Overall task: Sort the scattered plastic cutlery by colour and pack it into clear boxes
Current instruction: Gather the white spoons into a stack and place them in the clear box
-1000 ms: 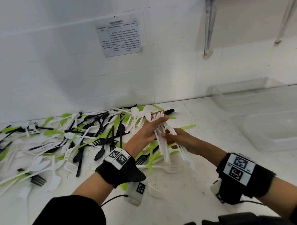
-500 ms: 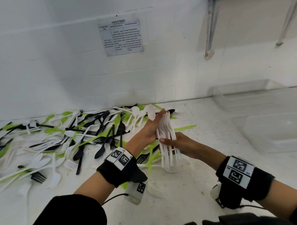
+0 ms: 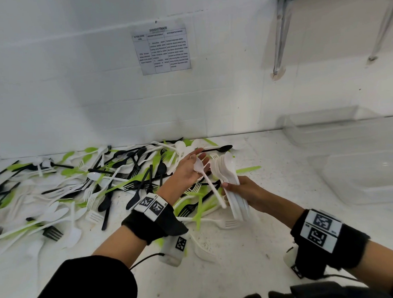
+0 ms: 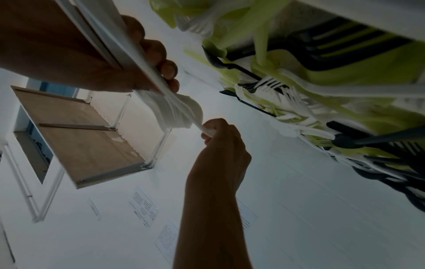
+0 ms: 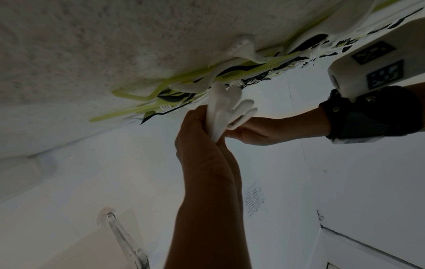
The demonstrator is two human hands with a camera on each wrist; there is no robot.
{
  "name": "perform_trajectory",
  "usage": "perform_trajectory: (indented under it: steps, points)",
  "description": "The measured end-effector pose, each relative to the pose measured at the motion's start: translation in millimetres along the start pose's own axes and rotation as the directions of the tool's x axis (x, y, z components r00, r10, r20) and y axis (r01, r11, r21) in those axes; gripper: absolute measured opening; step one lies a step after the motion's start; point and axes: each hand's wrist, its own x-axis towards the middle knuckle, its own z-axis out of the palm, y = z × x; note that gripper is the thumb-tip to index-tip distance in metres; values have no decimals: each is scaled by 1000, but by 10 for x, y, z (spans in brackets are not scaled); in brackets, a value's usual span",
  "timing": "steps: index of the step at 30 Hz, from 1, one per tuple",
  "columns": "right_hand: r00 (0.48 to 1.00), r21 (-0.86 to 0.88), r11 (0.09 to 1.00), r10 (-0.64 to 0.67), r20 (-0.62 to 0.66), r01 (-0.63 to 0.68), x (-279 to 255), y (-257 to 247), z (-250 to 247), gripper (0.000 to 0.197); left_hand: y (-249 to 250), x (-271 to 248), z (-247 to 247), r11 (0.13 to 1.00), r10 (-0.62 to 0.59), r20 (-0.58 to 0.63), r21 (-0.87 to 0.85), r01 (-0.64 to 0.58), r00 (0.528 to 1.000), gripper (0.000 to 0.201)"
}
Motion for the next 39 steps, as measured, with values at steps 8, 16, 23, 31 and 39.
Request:
perform_trajectory:
  steps: [8,16,23,31,39]
  points:
    - [996,-129,988,-87,13,88,17,-126,-9,13,-111,-39,157,991,41,28,127,-44,999,32]
    - [990,-151,984,-76,116,93,23,-118,26,8,-81,-117,277,992,-18,167,130,-4,986,37]
    - [981,-114,991,-48,190,70,63,-95,49,35,-165,-140,255,940,105,181,302,-157,978,18]
    - [982,-100,988,-102,159,119,56,-74,38,29,-206,-49,236,955,131,113,253,-156,985,21]
    - [971,145,989,-66,232,32,21,-115,57,13,-175,-49,276,987,38,163,148,-63,986,36]
